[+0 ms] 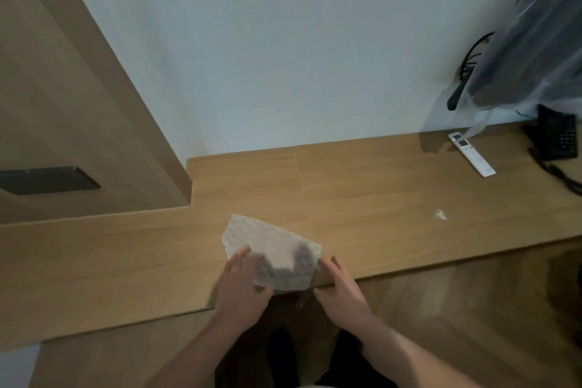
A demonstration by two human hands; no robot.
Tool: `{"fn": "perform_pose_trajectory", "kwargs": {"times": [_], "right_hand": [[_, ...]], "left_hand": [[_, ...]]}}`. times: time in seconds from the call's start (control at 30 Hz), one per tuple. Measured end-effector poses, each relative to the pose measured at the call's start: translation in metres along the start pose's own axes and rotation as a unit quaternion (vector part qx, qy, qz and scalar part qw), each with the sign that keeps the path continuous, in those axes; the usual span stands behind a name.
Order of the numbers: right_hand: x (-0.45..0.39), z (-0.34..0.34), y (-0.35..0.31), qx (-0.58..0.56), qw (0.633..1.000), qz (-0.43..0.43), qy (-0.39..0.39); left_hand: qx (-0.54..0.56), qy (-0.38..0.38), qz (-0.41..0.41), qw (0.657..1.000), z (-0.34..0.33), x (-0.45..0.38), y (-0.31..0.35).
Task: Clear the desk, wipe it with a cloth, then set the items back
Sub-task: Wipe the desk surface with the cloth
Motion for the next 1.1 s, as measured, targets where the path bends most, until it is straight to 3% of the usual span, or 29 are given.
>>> {"fn": "perform_pose_trajectory", "kwargs": {"times": [0.07, 0.17, 0.23, 0.4, 0.53, 0.7, 0.77, 0.83, 0.93, 1.0, 1.1], "right_hand": [[0.009, 0.021, 0.032, 0.038, 0.998, -0.040, 0.013], [0.017, 0.047, 0.062, 0.071, 0.995, -0.063, 0.037], [0.020, 0.061, 0.074, 0.097, 0.992, -0.066, 0.044], [0.014, 0.078, 0.077, 0.091, 0.992, -0.077, 0.047], [0.005, 0.079, 0.074, 0.051, 0.992, -0.103, 0.054], [0.005, 0.067, 0.073, 0.032, 0.989, -0.128, 0.060], [0.005, 0.068, 0.071, 0.042, 0.990, -0.122, 0.056], [0.002, 0.074, 0.070, 0.045, 0.991, -0.114, 0.056], [-0.003, 0.088, 0.070, 0.058, 0.991, -0.101, 0.060], [-0.004, 0.094, 0.072, 0.069, 0.992, -0.090, 0.060], [-0.005, 0.099, 0.079, 0.097, 0.992, -0.070, 0.049]], "left_hand": [[-0.019, -0.049, -0.015, 0.999, -0.019, -0.011, 0.012], [-0.041, -0.115, 0.084, 0.989, -0.047, -0.028, 0.010], [-0.099, -0.138, 0.098, 0.981, -0.061, -0.032, -0.001], [-0.123, -0.073, 0.045, 0.989, -0.042, -0.049, -0.026], [-0.222, -0.097, -0.024, 0.970, -0.040, -0.034, -0.017], [-0.141, -0.179, -0.109, 0.968, -0.054, 0.005, 0.038], [-0.085, -0.157, -0.039, 0.983, -0.047, -0.002, 0.043], [-0.027, -0.076, 0.041, 0.996, -0.027, -0.021, 0.038], [0.014, 0.028, 0.082, 0.996, 0.017, -0.048, 0.006], [-0.038, 0.071, 0.074, 0.994, 0.041, -0.059, -0.035], [-0.136, 0.019, 0.127, 0.982, 0.042, -0.056, -0.099]]}}
Point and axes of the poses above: each hand's wrist, its own x-axis away from the middle knuckle, its own z-axis out of the back of the hand, y = z × x, the point moved 4 cm from there along -x, towards the middle knuckle, and after that the axes turned 14 degrees about y, right-handed, at the moved point
